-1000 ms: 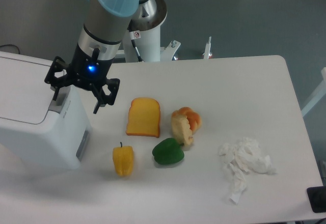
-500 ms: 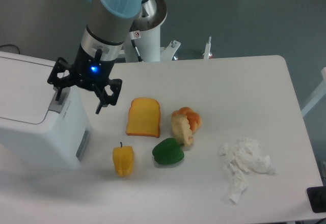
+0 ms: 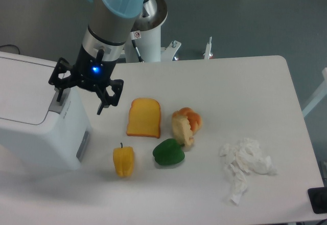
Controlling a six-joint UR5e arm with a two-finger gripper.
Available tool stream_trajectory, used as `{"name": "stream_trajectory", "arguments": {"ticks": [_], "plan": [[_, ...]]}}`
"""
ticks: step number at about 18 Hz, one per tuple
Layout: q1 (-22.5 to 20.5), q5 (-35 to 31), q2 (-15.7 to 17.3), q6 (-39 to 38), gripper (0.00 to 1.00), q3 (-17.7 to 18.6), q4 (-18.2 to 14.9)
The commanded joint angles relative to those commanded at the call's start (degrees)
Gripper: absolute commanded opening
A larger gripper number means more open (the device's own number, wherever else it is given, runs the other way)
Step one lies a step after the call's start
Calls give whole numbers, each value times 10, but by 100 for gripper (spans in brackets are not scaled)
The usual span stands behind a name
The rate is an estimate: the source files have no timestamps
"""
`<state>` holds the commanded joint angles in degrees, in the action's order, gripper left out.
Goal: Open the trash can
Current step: 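Lower the gripper onto the front edge of the trash can lid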
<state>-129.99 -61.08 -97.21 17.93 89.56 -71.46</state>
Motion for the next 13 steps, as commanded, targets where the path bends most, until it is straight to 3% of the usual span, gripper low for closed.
{"name": "stream_trajectory", "arguments": {"ticks": [13], "plan": [[2, -3, -4, 0, 100, 3, 3]]}}
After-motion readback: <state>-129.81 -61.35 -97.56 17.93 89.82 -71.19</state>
